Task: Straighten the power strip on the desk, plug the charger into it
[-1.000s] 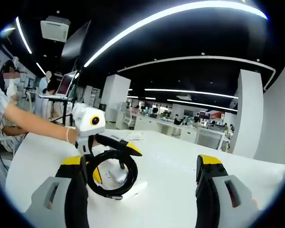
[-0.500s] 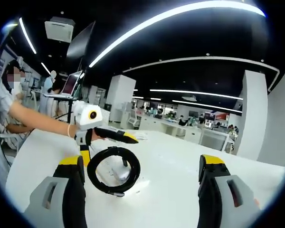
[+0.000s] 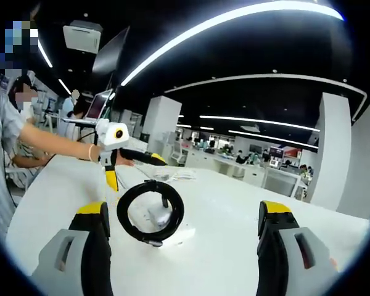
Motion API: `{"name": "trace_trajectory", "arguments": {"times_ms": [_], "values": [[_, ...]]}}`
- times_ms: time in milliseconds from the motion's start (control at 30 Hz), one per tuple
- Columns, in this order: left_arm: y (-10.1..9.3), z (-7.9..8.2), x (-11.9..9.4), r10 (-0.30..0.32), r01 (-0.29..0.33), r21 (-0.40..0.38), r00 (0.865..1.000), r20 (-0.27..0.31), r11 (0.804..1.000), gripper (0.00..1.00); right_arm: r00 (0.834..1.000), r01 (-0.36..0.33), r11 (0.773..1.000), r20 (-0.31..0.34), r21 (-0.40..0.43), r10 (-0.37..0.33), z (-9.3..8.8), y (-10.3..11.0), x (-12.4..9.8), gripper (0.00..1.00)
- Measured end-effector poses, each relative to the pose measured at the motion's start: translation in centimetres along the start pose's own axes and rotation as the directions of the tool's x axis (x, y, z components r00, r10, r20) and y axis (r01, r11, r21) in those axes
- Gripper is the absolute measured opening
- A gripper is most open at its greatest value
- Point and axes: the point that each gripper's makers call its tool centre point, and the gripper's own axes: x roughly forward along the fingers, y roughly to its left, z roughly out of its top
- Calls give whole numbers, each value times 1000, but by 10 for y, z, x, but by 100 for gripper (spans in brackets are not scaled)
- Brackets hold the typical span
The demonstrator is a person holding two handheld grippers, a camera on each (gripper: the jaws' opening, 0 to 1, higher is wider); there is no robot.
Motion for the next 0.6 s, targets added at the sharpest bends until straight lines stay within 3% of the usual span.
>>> {"name": "trace_trajectory", "arguments": {"times_ms": [133,267,333,467,600], "values": [[4,2,-14,69,-69,-21,997,44,997,99,999,-2,1000,45,10,2,5,-10,0,100],[12,-10,-26,147,-147,-7,989,3,989,99,999,-6,1000,53,11,5,7,-18,2,98],[12,-13,-29,153,-153,-17,988,-4,988,99,999,-6,1000,43,-2,6,6,-23,5,97],[13,-20,-35,171,-172,-28,985,-35,985,99,998,-45,996,-43,-79,42,-3,-24,13,97],[11,-28,-37,179,-181,-20,981,-69,983,99,987,-109,978,-137,-176,86,-13,-19,22,93]]}}
